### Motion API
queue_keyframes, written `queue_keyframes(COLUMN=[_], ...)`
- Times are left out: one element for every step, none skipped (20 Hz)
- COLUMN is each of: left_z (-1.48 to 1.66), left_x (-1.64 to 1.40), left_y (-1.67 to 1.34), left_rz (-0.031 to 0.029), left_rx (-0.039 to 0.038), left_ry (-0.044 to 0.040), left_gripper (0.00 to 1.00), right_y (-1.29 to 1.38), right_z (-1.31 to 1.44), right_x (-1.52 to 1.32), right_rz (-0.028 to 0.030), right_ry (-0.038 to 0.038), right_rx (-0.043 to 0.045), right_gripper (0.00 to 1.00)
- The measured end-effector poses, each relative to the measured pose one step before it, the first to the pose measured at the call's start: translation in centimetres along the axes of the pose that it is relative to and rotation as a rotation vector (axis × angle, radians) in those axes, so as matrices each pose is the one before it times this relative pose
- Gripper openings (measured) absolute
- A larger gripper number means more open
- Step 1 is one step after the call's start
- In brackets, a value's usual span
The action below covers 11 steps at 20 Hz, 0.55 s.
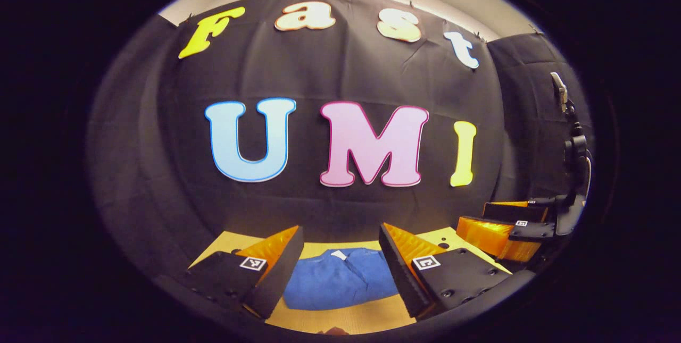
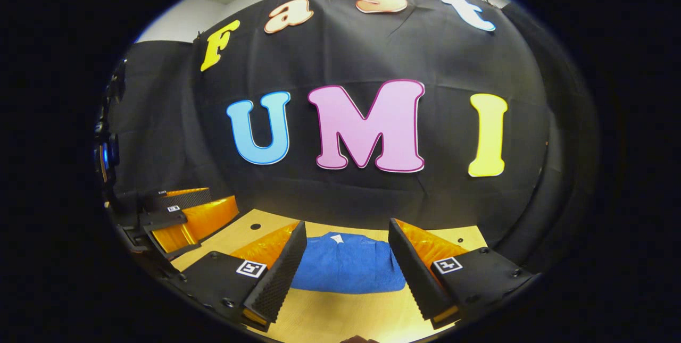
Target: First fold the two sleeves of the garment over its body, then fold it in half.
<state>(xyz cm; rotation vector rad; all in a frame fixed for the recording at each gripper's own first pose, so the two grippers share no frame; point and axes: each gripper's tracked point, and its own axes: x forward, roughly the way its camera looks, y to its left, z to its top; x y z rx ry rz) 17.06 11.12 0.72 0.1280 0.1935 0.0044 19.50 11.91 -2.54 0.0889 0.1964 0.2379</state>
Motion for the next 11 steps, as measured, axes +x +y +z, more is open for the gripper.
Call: queue_keyframes(left_z=[-0.556,-0.704,-0.419,-0.319,-0.314,-0.542,-0.367,-0.235,0.121,0.078,-0.052], left_x=[-1.514,-1.365,-1.261,-1.107,-1.108,-0.888,-0.94,-0.808,-0.931,-0.519,-0.671], left_y=[-0.342,-0.549,-0.452,-0.21,0.061,-0.09,0.121,0.167,0.151,-0.101,0.304], left_rz=[-0.00927,-0.00631,-0.00995,-0.00651,0.00531,-0.00095,0.00608,0.00244,-0.00277,-0.00543,0.00625], left_rx=[0.005,-0.00308,-0.00544,0.00155,0.00665,0.01515,0.01695,0.01292,0.00347,0.00159,0.00124], left_ry=[0.0005,-0.00386,-0.00467,-0.00124,-0.00181,0.002,0.00872,0.00584,-0.00816,-0.00597,-0.00211], left_gripper=[0.84,0.8,0.82,0.82,0.82,0.82,0.81,0.8,0.81,0.82,0.82], right_y=[0.63,0.695,0.388,0.178,-0.129,-0.215,0.057,0.238,0.577,0.727,0.878], right_z=[0.202,0.327,0.255,0.46,0.371,-0.017,0.013,-0.088,-0.251,-0.114,-0.094], right_x=[-1.622,-1.563,-1.394,-1.463,-1.333,-1.231,-0.9,-0.724,-0.769,-0.485,-0.38], right_rz=[-0.00244,0.00886,-0.00377,-0.01066,-0.02239,-0.02169,-0.01827,-0.01193,-0.0044,0.00694,0.00536], right_ry=[-0.01655,-0.02694,-0.02607,-0.03943,-0.0232,-0.01658,-0.01184,-0.00408,0.00271,0.00053,0.00298], right_rx=[0.00628,0.00018,0.00333,-0.00758,-0.01239,-0.02098,-0.01897,-0.01596,-0.00311,0.00833,0.00928], right_gripper=[0.98,0.98,0.97,0.98,0.97,0.97,0.96,0.96,0.96,0.86,0.86])
